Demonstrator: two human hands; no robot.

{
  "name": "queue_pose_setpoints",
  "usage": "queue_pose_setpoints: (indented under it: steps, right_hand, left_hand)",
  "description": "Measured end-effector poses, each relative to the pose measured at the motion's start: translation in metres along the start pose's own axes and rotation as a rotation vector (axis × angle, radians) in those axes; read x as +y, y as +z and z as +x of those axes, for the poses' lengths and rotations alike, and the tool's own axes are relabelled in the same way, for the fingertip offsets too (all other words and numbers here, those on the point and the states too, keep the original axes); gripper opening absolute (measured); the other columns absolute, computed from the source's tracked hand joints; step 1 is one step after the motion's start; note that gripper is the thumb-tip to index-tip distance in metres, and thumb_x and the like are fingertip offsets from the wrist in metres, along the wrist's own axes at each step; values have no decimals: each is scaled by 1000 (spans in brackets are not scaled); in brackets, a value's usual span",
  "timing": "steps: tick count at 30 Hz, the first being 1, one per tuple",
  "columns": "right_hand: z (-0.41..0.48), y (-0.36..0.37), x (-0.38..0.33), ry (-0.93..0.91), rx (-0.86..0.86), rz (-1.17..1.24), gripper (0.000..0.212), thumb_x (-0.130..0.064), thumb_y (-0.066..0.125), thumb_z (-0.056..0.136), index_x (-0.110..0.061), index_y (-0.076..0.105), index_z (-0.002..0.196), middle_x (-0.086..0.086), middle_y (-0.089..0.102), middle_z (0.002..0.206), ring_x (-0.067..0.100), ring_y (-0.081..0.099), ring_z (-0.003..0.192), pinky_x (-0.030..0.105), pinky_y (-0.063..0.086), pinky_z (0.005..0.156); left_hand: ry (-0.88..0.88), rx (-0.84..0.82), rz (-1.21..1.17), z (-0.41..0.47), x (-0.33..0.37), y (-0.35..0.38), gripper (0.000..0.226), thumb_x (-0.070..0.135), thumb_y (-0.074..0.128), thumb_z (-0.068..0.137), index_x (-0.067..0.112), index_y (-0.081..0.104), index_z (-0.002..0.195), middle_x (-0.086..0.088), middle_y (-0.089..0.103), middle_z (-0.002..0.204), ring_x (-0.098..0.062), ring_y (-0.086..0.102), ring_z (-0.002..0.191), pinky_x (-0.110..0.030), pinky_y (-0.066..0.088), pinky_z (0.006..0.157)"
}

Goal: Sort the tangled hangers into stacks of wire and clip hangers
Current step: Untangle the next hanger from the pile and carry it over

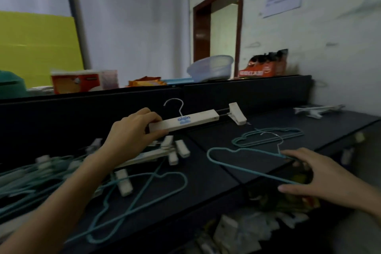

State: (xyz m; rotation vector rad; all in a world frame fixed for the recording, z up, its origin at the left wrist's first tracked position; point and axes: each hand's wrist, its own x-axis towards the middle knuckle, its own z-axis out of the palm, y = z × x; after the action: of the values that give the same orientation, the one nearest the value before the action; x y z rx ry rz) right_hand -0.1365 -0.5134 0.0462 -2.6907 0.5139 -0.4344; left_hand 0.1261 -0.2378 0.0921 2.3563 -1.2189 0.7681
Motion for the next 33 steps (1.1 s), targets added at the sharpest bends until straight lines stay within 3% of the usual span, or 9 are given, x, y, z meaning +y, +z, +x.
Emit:
queue_pose_setpoints:
  steps: [5, 9, 15, 20, 25, 33]
  right_hand:
    - [2, -30, 65, 25, -69, -60, 103, -87, 52, 40, -43, 34, 132, -25, 39, 114, -8, 35, 105, 20, 36, 87]
    - [17, -44, 108, 41, -101, -42, 105, -86, 57, 36, -41, 35, 128, -18, 42, 126, 1, 46, 112, 30, 44, 94]
    - [58, -50, 151, -5, -161, 18, 102, -85, 59, 38, -38, 38, 126, -15, 43, 127, 3, 48, 108, 27, 45, 90]
    - [111, -45, 178, -107, -203, -21, 104, -86, 57, 41, -35, 38, 129, -15, 43, 132, 5, 46, 114, 32, 45, 96]
    - [179, -35, 195, -226, -234, -33, 96, -82, 61, 48, -36, 38, 128, -12, 44, 127, 7, 46, 113, 34, 44, 98]
    - [255, -10, 215, -381, -279, -32, 89, -73, 69, 53, -33, 40, 127, -21, 38, 102, 2, 41, 99, 26, 40, 91]
  left_hand:
    - [15, -3, -57, 32, 72, 47, 35, 51, 54, 83, 29, 57, 109, 12, 52, 99, -11, 53, 74, -28, 40, 58]
    - [12, -41, -82, 58, 118, 75, 35, 50, 53, 84, 28, 56, 111, 13, 49, 99, -11, 51, 77, -28, 36, 60]
    - [40, -44, -77, 103, 162, 104, 38, 49, 55, 83, 24, 58, 112, 10, 52, 103, -10, 50, 80, -29, 37, 63]
    - [34, -53, -33, 143, 182, 128, 38, 49, 55, 83, 24, 59, 111, 9, 52, 101, -11, 50, 81, -28, 33, 62]
    - [13, -47, 19, 186, 187, 146, 39, 51, 54, 82, 25, 58, 111, 11, 48, 97, -12, 50, 80, -28, 34, 61]
    - [-35, -32, 67, 231, 185, 170, 38, 53, 54, 81, 28, 58, 110, 14, 47, 95, -10, 49, 80, -22, 29, 56]
